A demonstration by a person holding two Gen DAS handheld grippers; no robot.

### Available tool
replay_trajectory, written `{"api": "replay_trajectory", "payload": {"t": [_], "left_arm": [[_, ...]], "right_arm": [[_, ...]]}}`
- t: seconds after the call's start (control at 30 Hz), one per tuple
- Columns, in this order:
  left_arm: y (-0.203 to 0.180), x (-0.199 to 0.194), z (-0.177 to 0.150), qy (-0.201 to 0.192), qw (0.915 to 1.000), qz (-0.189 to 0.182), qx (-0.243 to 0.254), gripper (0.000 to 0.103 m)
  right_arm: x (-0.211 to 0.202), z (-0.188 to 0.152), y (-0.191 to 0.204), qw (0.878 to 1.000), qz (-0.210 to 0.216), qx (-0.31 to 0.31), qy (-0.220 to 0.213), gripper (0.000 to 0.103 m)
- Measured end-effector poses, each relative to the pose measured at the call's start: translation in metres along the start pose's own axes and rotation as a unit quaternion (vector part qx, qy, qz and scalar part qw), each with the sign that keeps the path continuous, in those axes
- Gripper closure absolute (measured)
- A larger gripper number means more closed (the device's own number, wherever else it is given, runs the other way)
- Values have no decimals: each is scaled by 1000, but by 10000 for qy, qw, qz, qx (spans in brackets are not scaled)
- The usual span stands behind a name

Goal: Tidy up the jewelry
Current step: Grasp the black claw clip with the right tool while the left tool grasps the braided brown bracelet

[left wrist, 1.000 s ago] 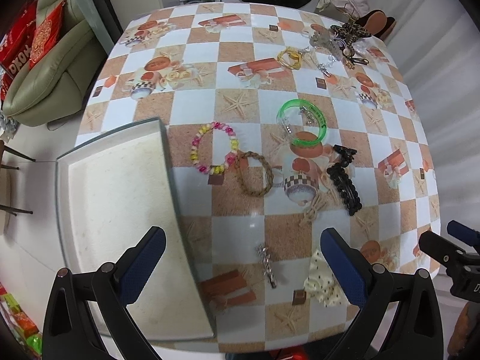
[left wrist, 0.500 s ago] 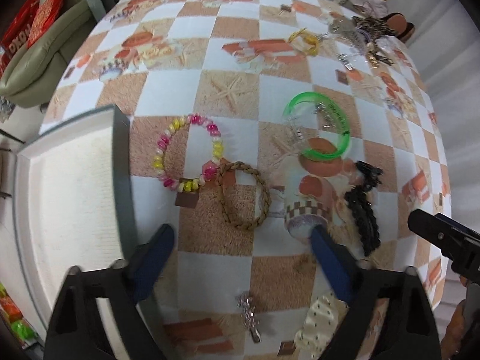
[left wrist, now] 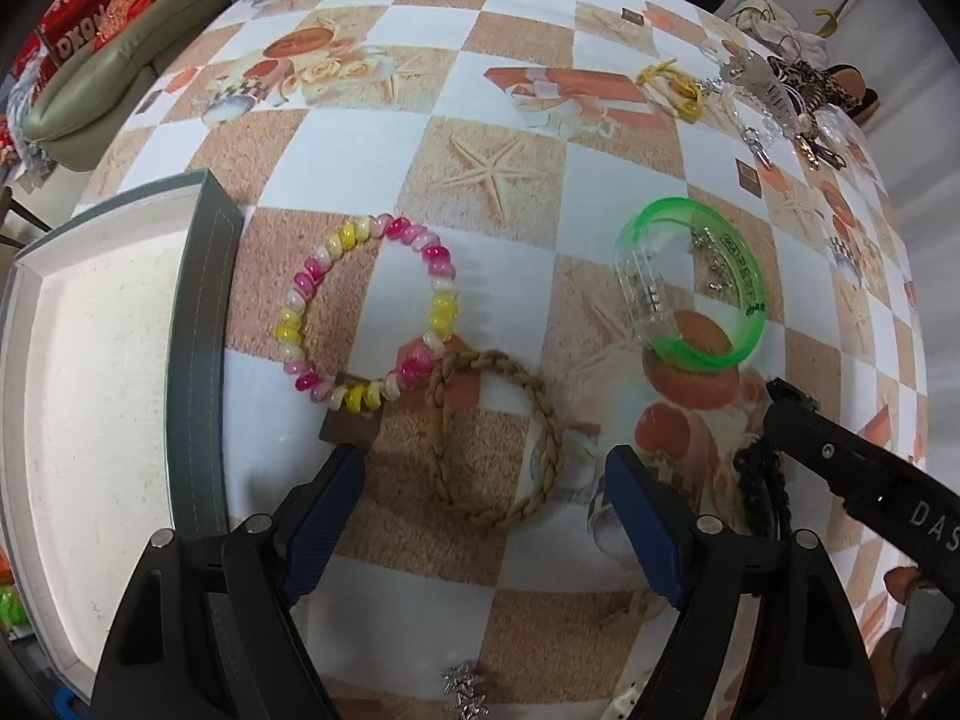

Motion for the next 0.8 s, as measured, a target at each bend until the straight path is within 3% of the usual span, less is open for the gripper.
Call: {"api": "replay_trajectory", "payload": {"t": [0.17, 0.27, 0.3, 0.37, 0.4, 0.8], "left_arm": [[-2, -3, 0, -109, 9996, 260, 87, 30], [-5, -6, 1, -202, 9992, 311, 175, 52], [-7, -7, 1, -225, 9990, 303, 219, 64], [-9, -9, 1, -224, 9990, 258, 280, 74], [-10, -10, 0, -222, 9990, 222, 302, 87], [-10, -36, -14, -262, 9979, -388, 454, 87]], "right_arm": [[2, 4, 11, 9992, -383, -96, -103, 48], [3, 6, 13, 9984, -522, -135, -161, 64], [3, 6, 14, 9982, -546, -147, -173, 68], [3, 7, 15, 9977, -632, -164, -200, 79], [4, 8, 14, 9975, -649, -170, -217, 85], [-26, -15, -4, 9990, -19, -101, -444, 84]]}}
Point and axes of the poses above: each gripper's, at about its wrist camera, not at the fingertips, and x roughly the way its jaws point, y to its left, z to its top, the point moved 7 cm from there along x, roughly the way its jaws point, and after that the axes turned 11 degrees about y, right-handed, at the moved point
